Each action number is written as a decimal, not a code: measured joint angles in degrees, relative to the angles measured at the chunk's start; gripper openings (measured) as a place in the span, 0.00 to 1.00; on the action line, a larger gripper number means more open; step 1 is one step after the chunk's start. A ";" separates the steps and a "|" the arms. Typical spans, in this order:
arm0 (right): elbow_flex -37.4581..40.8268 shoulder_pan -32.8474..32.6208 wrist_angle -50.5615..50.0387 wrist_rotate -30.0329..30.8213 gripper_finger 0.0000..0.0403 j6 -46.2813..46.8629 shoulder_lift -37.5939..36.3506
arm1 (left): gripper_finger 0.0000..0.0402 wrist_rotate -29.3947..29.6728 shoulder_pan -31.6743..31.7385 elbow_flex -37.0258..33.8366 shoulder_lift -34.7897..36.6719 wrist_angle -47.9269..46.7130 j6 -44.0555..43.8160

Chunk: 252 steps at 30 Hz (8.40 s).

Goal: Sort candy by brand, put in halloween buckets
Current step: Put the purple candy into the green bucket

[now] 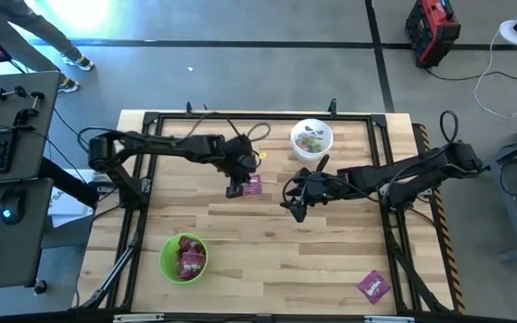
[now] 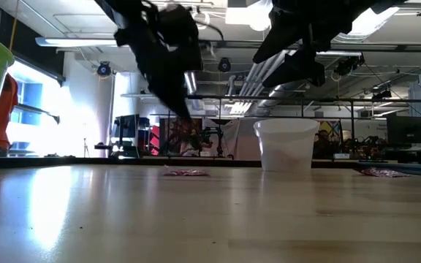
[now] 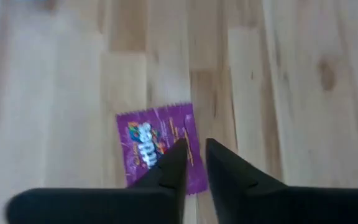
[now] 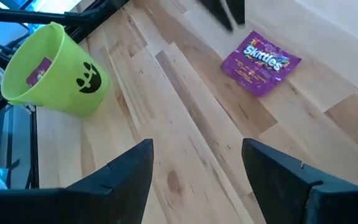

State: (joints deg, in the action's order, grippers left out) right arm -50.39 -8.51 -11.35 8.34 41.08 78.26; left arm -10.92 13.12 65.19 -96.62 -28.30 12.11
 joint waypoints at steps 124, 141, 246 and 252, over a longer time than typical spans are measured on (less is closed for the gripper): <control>-3.06 -13.38 12.92 -1.21 0.59 10.12 0.04 | 0.50 19.65 -60.43 4.83 16.76 -30.21 -68.42; -1.32 2.17 -35.95 -1.22 0.08 12.95 0.04 | 0.40 44.93 -33.79 4.93 13.53 -5.83 -48.01; 7.85 -0.61 -8.17 6.97 0.00 6.91 -6.36 | 0.73 4.00 -11.69 15.17 -10.85 -21.39 -5.33; 7.85 -0.61 -11.82 7.22 0.00 6.91 -6.36 | 0.76 7.10 -11.71 15.11 -15.64 -20.95 -1.08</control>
State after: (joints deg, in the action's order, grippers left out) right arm -42.54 -9.13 -23.17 15.57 47.99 71.90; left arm -3.82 1.42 80.30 -112.26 -49.25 11.02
